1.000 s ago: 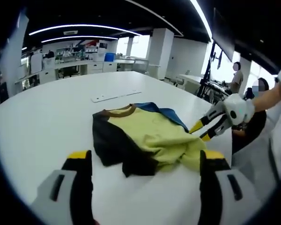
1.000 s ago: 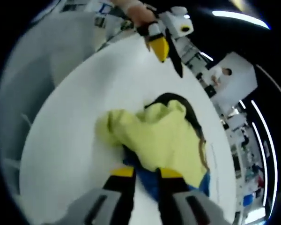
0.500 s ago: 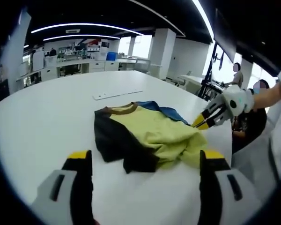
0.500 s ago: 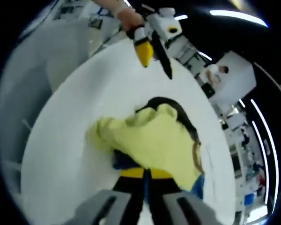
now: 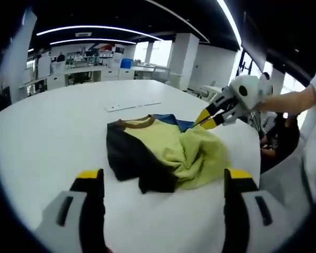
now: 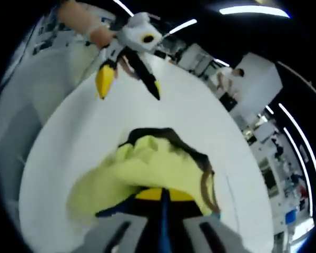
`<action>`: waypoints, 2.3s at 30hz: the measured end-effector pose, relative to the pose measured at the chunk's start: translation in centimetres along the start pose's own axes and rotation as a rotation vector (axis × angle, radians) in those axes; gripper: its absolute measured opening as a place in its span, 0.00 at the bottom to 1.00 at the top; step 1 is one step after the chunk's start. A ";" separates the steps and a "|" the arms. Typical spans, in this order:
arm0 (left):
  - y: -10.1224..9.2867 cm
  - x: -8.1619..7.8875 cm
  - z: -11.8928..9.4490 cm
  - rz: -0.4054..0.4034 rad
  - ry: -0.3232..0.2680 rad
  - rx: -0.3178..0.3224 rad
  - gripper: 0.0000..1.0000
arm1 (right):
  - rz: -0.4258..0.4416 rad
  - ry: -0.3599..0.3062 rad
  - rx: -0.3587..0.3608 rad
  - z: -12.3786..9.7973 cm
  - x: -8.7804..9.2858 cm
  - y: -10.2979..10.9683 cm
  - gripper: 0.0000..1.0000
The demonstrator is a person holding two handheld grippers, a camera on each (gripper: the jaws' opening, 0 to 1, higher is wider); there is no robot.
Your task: Fold the garment on the visible template until the final outline fits inside the template.
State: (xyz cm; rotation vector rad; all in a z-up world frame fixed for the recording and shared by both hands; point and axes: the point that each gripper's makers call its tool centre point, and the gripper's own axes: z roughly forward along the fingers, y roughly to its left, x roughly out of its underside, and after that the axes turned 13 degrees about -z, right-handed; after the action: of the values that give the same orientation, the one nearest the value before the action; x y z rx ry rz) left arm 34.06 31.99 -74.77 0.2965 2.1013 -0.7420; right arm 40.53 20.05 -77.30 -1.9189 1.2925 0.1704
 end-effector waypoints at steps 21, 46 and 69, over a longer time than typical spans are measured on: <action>0.1 0.6 0.1 -0.025 -0.003 0.002 0.91 | 0.204 0.039 -0.103 5.4 1.3 1.4 0.00; -0.6 1.2 -0.2 -0.031 0.014 0.015 0.91 | 0.283 0.106 -0.118 5.5 1.8 2.1 0.02; -0.7 2.0 -0.9 -0.032 0.023 0.013 0.91 | 0.504 0.011 0.045 -2.1 3.5 0.1 0.33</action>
State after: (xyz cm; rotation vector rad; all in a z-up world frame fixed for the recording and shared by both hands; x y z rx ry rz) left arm 31.97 31.87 -75.66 0.2798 2.1286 -0.7749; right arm 41.50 16.10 -77.75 -1.5247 1.7511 0.3806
